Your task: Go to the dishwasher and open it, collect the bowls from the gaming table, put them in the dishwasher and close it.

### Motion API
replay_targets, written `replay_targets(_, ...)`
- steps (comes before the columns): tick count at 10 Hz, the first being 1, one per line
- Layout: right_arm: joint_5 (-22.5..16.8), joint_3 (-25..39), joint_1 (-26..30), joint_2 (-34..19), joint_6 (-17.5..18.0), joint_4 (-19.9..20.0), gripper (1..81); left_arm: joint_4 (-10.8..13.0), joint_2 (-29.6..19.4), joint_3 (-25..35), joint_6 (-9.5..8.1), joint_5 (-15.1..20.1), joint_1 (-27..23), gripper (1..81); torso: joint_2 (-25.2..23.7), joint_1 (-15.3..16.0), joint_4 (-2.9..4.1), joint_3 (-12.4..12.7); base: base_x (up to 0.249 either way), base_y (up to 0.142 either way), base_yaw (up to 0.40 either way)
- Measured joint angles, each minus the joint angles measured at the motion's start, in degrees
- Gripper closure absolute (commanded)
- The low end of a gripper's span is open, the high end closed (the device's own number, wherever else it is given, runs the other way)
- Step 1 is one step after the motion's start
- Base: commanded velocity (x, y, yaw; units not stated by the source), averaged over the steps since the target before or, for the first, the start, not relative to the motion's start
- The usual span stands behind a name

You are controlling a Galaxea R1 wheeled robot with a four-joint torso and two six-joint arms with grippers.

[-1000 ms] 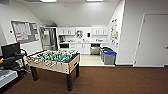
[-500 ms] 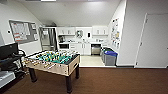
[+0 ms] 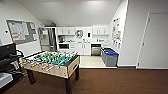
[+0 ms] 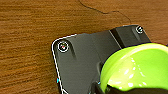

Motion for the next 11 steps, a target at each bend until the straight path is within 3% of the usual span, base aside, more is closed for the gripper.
replay_targets(3,0.0,0.0,0.0,0.0,0.0,0.0,81.1,0.0,0.1,0.0,0.0,0.0,0.0,81.1,0.0,0.0,0.0,0.0,0.162,0.0,0.0)
replay_targets(11,-0.1,-0.1,0.0,0.1,0.0,0.0,81.1,0.0,0.1,0.0,0.0,0.0,-0.1,81.1,0.0,0.0,0.0,0.0,0.162,-0.075,0.0)
